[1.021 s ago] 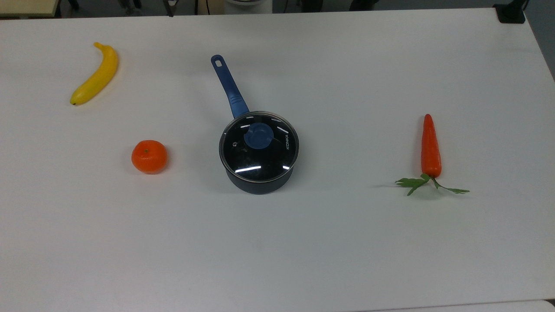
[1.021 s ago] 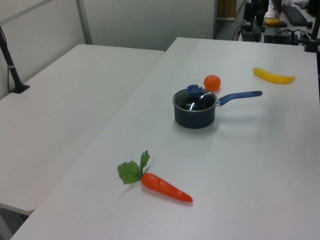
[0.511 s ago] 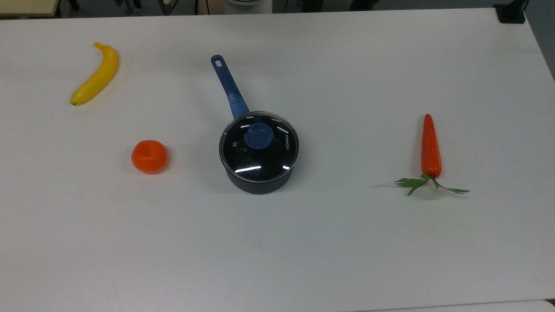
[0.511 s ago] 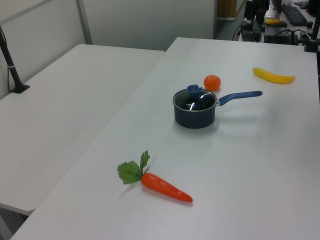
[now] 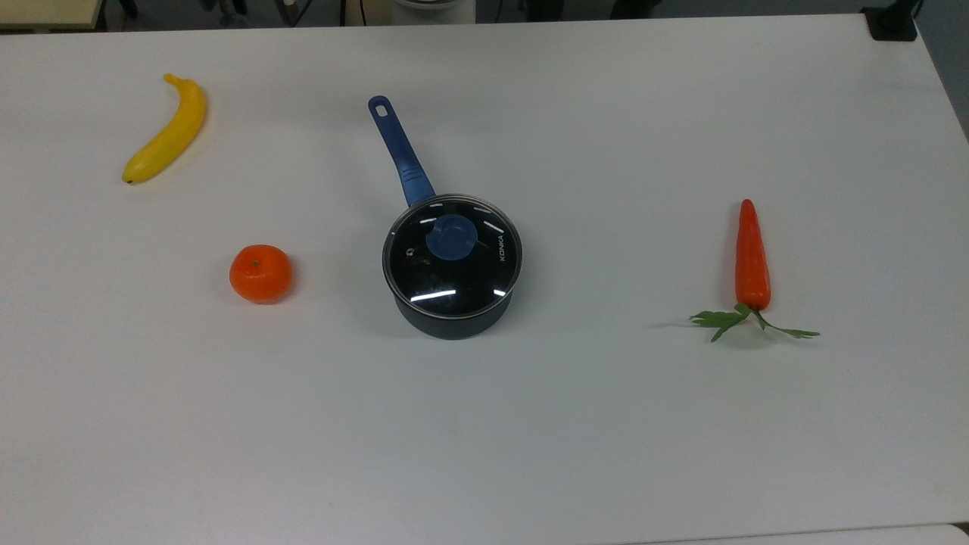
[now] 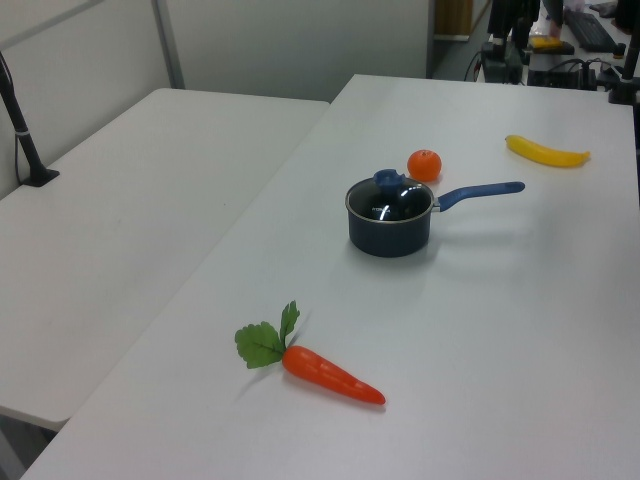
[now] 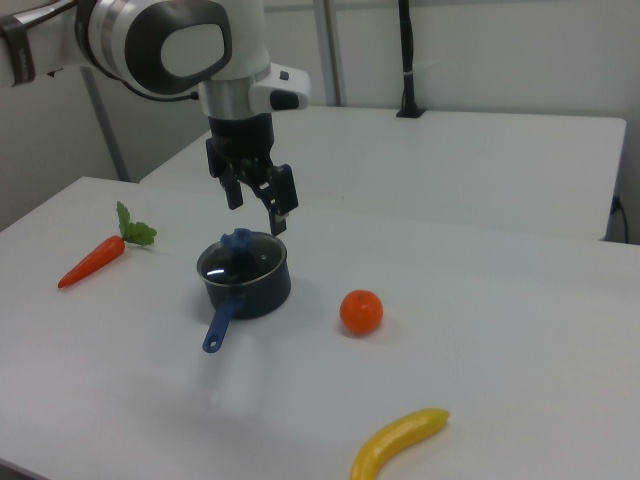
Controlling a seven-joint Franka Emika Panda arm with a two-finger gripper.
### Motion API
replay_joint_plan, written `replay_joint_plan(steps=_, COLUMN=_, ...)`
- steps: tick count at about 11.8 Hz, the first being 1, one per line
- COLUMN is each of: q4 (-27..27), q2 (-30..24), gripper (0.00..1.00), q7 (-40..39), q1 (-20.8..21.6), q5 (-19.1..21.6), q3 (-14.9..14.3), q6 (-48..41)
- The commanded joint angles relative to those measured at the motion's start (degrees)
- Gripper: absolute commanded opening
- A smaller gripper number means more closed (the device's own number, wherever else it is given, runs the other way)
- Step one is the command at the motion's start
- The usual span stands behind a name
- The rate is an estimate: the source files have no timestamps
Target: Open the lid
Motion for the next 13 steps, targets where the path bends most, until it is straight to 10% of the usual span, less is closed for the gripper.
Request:
replay_joint_plan(steps=1, q4=0.87, q2=0.62, gripper=1.0, q7=-0.98, q1=0.55, q5=0.22, q3=0.27, q6=-0.13)
replay_joint_plan(steps=13, q4=8.79, q2=21.54, gripper=1.0, q7=22.57, q1=18.3, q5=3.56, q3=0.71, q6=24.82)
